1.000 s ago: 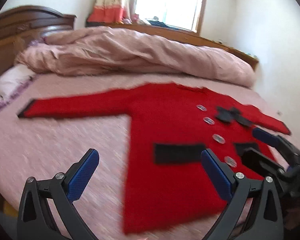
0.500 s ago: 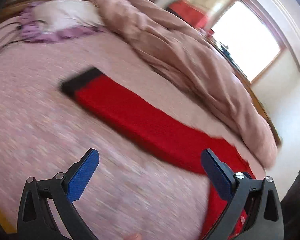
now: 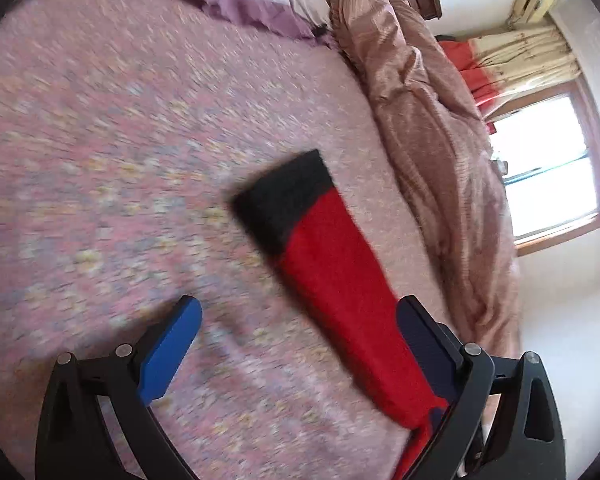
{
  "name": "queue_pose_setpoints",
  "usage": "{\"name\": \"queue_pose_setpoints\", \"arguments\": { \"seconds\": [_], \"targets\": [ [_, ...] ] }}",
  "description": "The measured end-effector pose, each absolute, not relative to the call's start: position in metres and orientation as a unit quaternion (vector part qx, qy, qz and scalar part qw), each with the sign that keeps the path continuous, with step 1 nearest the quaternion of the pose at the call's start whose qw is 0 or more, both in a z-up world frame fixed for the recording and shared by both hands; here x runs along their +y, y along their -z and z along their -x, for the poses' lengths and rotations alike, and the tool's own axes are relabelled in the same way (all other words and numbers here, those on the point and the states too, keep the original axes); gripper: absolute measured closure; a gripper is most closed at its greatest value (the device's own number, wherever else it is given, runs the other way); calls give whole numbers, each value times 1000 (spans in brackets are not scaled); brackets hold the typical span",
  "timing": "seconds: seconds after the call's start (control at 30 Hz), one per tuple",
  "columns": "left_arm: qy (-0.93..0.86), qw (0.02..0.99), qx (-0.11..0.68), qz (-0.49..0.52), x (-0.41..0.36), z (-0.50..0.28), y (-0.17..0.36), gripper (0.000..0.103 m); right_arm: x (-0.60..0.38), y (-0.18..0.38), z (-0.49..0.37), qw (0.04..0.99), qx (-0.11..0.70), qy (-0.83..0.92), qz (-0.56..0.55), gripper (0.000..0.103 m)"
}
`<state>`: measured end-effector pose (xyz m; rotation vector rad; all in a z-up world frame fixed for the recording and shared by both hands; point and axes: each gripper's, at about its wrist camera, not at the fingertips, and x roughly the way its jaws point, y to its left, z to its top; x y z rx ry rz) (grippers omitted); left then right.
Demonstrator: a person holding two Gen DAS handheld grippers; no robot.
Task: Fold small clothes
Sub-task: 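Grasp the black cuff of a red sleeve with the left tool, then carry the sleeve across the cardigan body with the left tool and release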
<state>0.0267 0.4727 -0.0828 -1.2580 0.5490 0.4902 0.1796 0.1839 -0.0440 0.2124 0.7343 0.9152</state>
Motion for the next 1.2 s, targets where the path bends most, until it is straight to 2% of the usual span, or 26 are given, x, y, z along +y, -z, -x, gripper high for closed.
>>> {"name": "queue_pose_setpoints", "arguments": {
  "seconds": [0.2, 0.3, 0.37, 0.4, 0.43, 0.47, 0.5, 0.6, 0.8, 1.0, 1.2],
  "targets": [
    [-215, 721, 182, 633, 504, -28, 90, 9, 177, 37, -179, 827, 336, -440, -99, 0],
    [-209, 714, 171, 646, 515, -32, 90, 9, 170, 38, -184, 830, 332, -438, -97, 0],
    [-211, 712, 165, 649, 520, -36, 90, 14, 167, 42, -189, 831, 337, -433, -97, 0],
    [-213, 712, 160, 650, 523, -39, 91, 30, 166, 44, -191, 830, 339, -432, -98, 0],
    [-214, 709, 163, 652, 525, -42, 94, 60, 164, 47, -193, 829, 343, -429, -102, 0],
    [-216, 700, 175, 658, 530, -47, 101, 76, 163, 49, -195, 829, 345, -427, -105, 0],
    [-217, 673, 198, 679, 533, -48, 116, 97, 161, 53, -196, 828, 349, -425, -107, 0],
    [-197, 640, 158, 725, 536, -41, 131, 99, 157, 62, -201, 826, 361, -419, -109, 0],
    [-204, 651, 153, 715, 533, -50, 118, 100, 149, 66, -209, 822, 371, -415, -120, 0],
    [-164, 683, 107, 703, 518, -71, 87, 100, 121, 43, -222, 838, 347, -400, -128, 0],
    [-103, 738, 104, 659, 470, -116, 43, 100, 69, 21, -252, 871, 324, -351, -112, 0]
  ]
}}
